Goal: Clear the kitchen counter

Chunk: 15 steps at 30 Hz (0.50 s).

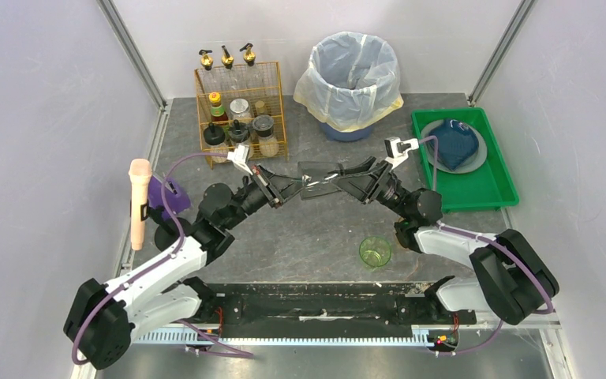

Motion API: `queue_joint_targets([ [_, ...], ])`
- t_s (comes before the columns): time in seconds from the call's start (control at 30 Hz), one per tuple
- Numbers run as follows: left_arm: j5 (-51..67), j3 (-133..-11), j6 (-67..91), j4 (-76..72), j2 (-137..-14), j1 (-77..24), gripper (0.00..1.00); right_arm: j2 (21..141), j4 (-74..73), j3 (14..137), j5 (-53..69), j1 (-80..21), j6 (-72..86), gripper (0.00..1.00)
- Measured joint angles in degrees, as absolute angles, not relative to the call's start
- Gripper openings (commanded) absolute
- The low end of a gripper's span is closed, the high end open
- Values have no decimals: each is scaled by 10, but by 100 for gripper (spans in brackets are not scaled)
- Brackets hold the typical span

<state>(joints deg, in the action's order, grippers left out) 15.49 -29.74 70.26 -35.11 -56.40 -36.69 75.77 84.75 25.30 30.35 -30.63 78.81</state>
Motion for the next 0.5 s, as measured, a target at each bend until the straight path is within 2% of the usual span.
queue_joint_targets([
  [0.13,149,-297,662,-288,-535,-368,58,757,845,253,322,-300,782,16],
  [0.2,135,-300,635,-236,-515,-368,68,753,842,253,329,-293,779,12],
  [0.33,104,-338,569,-102,-479,-368,78,724,807,253,345,-269,759,10],
  [0.5,39,-427,470,86,-434,-368,80,649,652,261,356,-227,667,9],
])
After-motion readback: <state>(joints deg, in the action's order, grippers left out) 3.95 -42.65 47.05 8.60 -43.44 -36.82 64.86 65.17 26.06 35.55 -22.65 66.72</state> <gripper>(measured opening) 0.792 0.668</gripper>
